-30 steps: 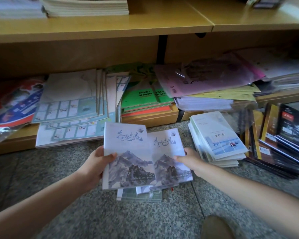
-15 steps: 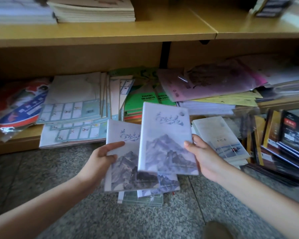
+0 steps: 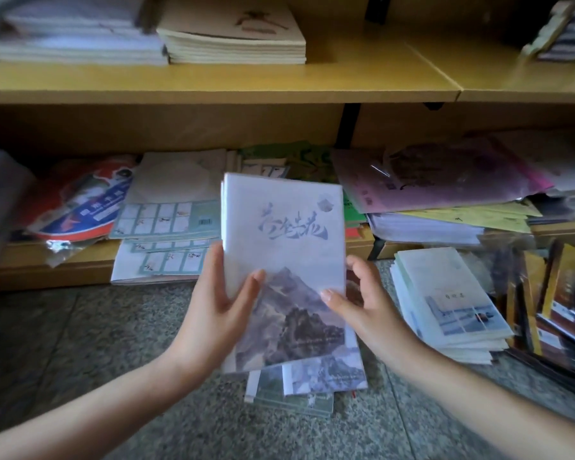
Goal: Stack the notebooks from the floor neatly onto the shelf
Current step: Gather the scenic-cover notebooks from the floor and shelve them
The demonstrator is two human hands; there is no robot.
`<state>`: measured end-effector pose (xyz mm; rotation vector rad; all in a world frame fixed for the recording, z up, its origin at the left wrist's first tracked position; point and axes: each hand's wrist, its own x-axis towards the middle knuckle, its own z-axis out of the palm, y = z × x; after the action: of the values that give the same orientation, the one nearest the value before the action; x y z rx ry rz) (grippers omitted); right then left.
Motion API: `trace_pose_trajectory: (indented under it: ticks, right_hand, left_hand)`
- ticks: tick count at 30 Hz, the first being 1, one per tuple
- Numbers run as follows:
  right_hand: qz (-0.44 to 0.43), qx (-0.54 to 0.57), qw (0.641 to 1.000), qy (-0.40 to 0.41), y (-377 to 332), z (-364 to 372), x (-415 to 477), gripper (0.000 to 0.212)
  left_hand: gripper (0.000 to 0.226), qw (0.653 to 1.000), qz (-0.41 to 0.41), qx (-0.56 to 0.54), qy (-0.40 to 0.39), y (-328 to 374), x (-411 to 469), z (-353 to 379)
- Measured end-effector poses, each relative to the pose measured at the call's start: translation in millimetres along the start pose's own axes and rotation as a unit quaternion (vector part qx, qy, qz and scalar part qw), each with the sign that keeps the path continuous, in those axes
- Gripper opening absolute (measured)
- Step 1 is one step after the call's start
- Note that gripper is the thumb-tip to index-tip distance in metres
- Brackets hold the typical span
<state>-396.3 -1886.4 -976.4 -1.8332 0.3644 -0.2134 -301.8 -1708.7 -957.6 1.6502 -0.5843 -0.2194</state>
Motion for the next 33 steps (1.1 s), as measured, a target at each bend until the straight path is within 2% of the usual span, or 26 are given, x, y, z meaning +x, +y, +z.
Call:
trace_pose_trajectory:
  ticks: [3,6,8,10,12,16,19,21,23,25,29,33]
  right_hand:
    - [-0.086,0.080,0.992,-0.032,-18.7,3.5,3.3,0.042]
    - [-0.190,0.101,0.976,-0.025,-47.5,11.3,13.3,0.061]
    - [-0.237,0.114,0.965,-0.020,-71.7,16.8,24.1,0.071]
    - [-0.240,0.133,0.962,-0.017,-96.3,21.0,36.6,0.074]
    - [-0.183,0.159,0.969,-0.039,-120.8,25.0,46.5,0.069]
    - [-0.074,0.148,0.973,-0.158,-156.0,43.8,57.8,0.043]
    - [-0.069,0.161,0.970,-0.168,-174.4,61.1,69.9,0.033]
    - [-0.071,0.188,0.964,-0.172,-187.5,73.1,79.4,0.029]
    - [-0.053,0.218,0.962,-0.154,-201.0,83.6,93.0,0.017]
    - [-0.039,0.229,0.968,-0.097,-214.9,93.5,114.6,0.010]
    - [-0.066,0.210,0.975,0.009,-245.8,115.8,168.6,0.021]
    - [-0.056,0.200,0.977,0.051,-272.9,133.6,214.9,0.032]
  left_hand:
    - [0.026,0.993,0.116,0.038,-0.005,22.2,2.7,-14.3]
    - [0.037,0.972,0.214,0.092,0.040,39.7,10.7,-31.7]
    - [0.040,0.962,0.242,0.095,0.079,49.8,19.8,-44.3]
    - [0.037,0.955,0.259,0.085,0.120,58.7,31.9,-58.6]
    - [0.035,0.955,0.249,0.062,0.150,67.0,43.3,-72.5]
    - [0.039,0.960,0.190,-0.026,0.202,75.5,61.7,-100.7]
    - [0.046,0.956,0.175,-0.034,0.233,83.3,73.0,-122.2]
    - [0.044,0.959,0.129,-0.006,0.252,89.9,81.4,-138.2]
    - [0.044,0.961,0.098,0.011,0.257,98.8,90.0,-154.0]
    - [0.042,0.962,0.097,0.028,0.254,107.2,96.9,-167.8]
    - [0.039,0.971,0.083,0.061,0.216,106.7,105.5,-187.4]
    - [0.035,0.975,0.075,0.049,0.206,94.6,111.4,-199.3]
